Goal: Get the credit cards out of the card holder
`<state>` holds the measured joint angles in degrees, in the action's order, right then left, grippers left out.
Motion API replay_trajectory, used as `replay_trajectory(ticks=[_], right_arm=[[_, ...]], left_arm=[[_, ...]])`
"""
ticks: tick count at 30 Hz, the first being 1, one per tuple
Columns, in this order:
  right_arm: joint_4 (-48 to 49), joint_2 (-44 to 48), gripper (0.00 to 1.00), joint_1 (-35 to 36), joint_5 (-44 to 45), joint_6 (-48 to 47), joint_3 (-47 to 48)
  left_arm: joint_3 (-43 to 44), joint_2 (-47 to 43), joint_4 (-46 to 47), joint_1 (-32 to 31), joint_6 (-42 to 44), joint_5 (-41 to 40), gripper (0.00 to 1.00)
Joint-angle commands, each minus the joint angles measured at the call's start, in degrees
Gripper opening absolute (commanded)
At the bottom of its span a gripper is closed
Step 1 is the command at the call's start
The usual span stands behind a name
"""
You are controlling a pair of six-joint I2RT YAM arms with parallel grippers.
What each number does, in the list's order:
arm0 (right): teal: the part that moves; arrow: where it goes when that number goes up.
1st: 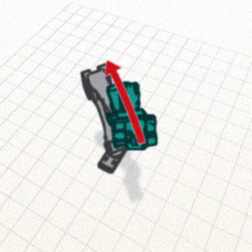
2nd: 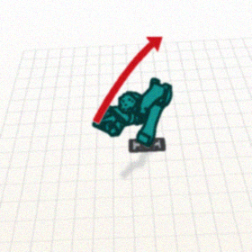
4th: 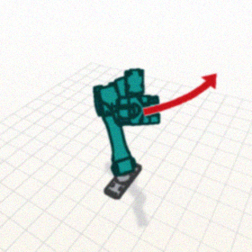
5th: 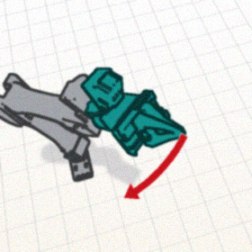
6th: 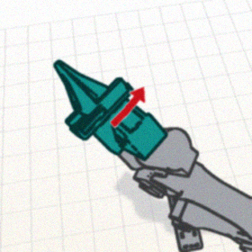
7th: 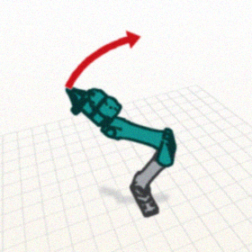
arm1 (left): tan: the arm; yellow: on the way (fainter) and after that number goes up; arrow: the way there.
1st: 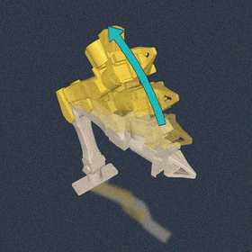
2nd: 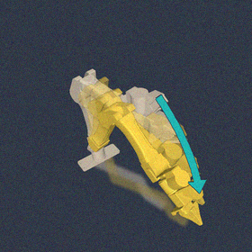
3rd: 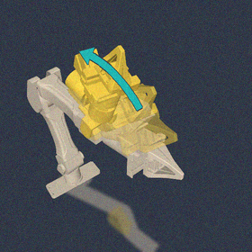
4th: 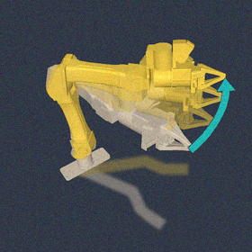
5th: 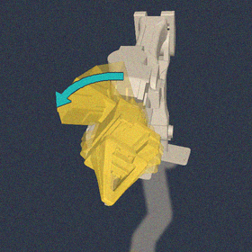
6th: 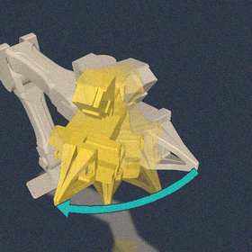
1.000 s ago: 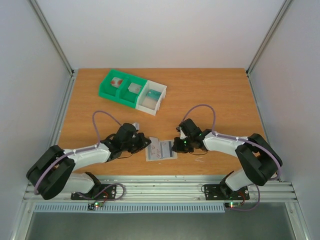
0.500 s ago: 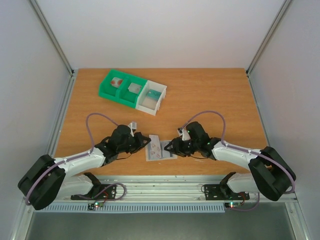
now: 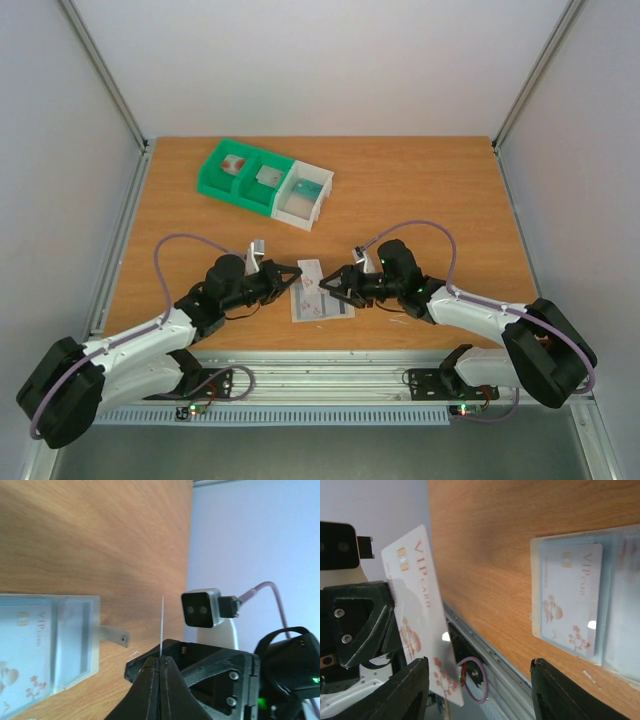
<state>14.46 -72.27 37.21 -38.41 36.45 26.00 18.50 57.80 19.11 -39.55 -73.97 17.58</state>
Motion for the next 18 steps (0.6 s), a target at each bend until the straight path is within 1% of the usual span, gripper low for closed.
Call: replay_trajectory(ticks=[1, 7, 9, 13, 15, 18], right_arm=[[4.3, -0.5, 0.55, -0.2, -2.5, 2.4, 1.8], [5.3, 0.1, 0.46, -0.2, -3.3, 2.3, 1.9], [6.7, 0.0, 0.46, -0.1, -4.2, 2.7, 1.8], [9.1, 0.3, 0.42, -0.1, -5.5, 3.4, 1.5], [9.5, 0.6, 0.37, -0.1, -5.5, 3.7, 1.4], [9.7, 1.0, 0.25, -0.1, -4.9, 4.0, 0.8]], left_arm=[[-0.8, -2.7, 4.7, 0.1, -2.0, 0.2, 0.00], [-1.3, -4.2, 5.2, 0.0, -1.8, 0.0, 0.00], [-2.0, -4.2, 6.2, 0.1, -1.9, -0.2, 0.00], [-2.9, -3.2, 8.6, 0.0, -2.6, -0.3, 0.00], [-2.9, -2.7, 9.9, 0.0, -2.8, 0.1, 0.00], [-2.9, -2.5, 10.2, 0.0, -2.8, 0.3, 0.00]])
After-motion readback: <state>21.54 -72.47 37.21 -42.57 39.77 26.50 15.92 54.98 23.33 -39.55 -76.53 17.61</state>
